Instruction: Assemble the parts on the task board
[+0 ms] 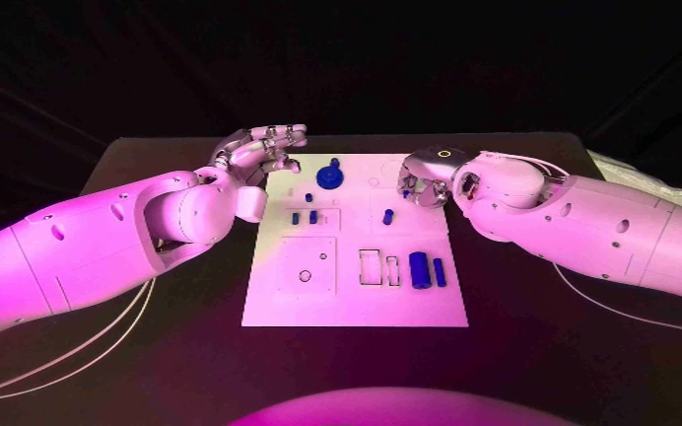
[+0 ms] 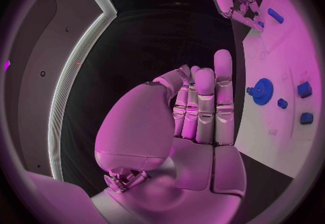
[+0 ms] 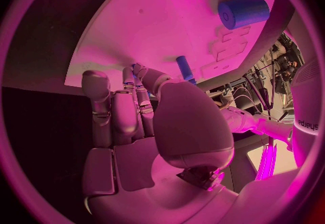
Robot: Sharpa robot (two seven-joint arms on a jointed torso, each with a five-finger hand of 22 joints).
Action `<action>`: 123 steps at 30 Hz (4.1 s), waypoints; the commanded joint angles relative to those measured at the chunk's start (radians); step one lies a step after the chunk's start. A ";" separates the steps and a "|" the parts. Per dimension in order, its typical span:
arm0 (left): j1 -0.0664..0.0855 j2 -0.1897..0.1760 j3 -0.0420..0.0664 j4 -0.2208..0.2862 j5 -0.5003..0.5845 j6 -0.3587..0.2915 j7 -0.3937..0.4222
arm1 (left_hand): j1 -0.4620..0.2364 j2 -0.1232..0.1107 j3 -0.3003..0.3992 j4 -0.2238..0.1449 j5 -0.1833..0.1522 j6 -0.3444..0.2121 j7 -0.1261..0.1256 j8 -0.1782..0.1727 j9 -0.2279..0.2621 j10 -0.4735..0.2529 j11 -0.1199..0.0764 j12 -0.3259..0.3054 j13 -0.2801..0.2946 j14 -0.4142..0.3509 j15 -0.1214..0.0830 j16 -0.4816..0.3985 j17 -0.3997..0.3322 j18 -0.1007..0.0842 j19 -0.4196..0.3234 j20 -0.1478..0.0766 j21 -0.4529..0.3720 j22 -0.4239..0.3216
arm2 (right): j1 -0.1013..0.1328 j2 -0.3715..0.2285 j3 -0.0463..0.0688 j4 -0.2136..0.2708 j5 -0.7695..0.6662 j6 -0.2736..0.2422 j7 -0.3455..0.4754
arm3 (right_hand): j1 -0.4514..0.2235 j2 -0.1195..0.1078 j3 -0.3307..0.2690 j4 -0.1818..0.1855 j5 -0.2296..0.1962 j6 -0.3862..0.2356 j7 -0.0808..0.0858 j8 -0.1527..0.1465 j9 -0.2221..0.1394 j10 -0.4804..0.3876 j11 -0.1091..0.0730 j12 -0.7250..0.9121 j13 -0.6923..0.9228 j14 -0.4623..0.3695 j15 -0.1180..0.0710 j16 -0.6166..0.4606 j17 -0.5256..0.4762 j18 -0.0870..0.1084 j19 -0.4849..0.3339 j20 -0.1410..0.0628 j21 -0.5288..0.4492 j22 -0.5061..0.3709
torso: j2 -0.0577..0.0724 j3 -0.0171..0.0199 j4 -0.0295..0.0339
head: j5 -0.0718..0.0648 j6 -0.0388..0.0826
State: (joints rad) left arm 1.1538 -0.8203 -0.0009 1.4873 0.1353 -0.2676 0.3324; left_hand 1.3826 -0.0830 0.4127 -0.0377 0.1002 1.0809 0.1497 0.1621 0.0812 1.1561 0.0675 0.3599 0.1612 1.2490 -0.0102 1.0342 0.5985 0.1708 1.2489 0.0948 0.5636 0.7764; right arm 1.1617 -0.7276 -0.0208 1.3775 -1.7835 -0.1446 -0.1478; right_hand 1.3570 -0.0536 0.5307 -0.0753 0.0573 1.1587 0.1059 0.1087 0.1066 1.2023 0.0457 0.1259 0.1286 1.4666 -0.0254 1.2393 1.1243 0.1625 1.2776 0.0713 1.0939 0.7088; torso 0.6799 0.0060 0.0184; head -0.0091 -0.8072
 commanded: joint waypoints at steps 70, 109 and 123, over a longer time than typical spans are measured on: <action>-0.017 0.021 0.000 -0.007 -0.001 0.035 -0.013 | 0.002 0.008 -0.011 -0.005 -0.001 -0.019 0.003 0.006 -0.004 -0.021 0.004 0.017 0.008 -0.010 0.002 -0.001 -0.009 0.010 0.002 -0.004 -0.010 -0.003 | -0.133 0.162 -0.006 0.153 0.041 0.006 0.030 | -0.017 0.005 0.000 -0.001 0.000 0.001 0.016 -0.002 0.006 0.013 0.012 -0.012 -0.012 0.038 -0.001 0.003 -0.007 -0.017 0.009 0.005 0.009 0.004 | 0.001 -0.0006 -0.0013 | 0.088 -0.044; -0.018 0.014 -0.002 -0.014 -0.013 0.043 -0.021 | 0.000 0.008 -0.017 -0.008 -0.001 -0.025 0.005 0.008 -0.005 -0.031 0.006 0.027 0.014 -0.016 0.004 -0.003 -0.017 0.010 0.000 -0.002 -0.014 -0.004 | -0.017 -0.096 0.026 0.303 0.030 -0.065 -0.046 | -0.053 -0.069 -0.152 0.004 0.057 -0.180 0.036 -0.042 -0.036 -0.263 0.049 0.012 -0.066 0.023 0.026 -0.005 -0.048 -0.001 -0.029 0.035 -0.053 -0.098 | 0.001 -0.0019 -0.0014 | 0.067 -0.025; -0.022 0.016 -0.002 -0.016 -0.013 0.043 -0.019 | 0.000 0.008 -0.017 -0.008 -0.001 -0.025 0.005 0.008 -0.005 -0.031 0.006 0.027 0.014 -0.016 0.004 -0.003 -0.017 0.010 0.000 -0.002 -0.014 -0.004 | -0.008 -0.085 0.024 0.240 0.005 0.067 -0.023 | -0.040 -0.052 -0.163 0.009 0.064 -0.152 0.029 -0.037 -0.033 -0.208 0.038 0.051 -0.062 0.024 0.021 -0.012 -0.059 -0.003 -0.020 0.029 -0.049 -0.091 | 0.002 -0.0003 0.0017 | 0.070 -0.027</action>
State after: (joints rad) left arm 1.1326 -0.8063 -0.0037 1.4707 0.1281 -0.2437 0.3079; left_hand 1.3826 -0.0830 0.4018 -0.0432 0.1002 1.0628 0.1534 0.1660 0.0773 1.1311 0.0712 0.3801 0.1739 1.2401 -0.0084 1.0341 0.5820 0.1706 1.2489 0.0948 0.5557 0.7732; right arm 1.1539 -0.8152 0.0035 1.6199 -1.7606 -0.1480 -0.1835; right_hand 1.3111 -0.1107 0.3723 -0.0648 0.1183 1.0003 0.1351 0.0730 0.0721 0.9887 0.0825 0.1727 0.0660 1.4666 -0.0005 1.2305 1.0657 0.1624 1.2538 0.1021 1.0423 0.6172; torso 0.6810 0.0052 0.0193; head 0.0581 -0.8315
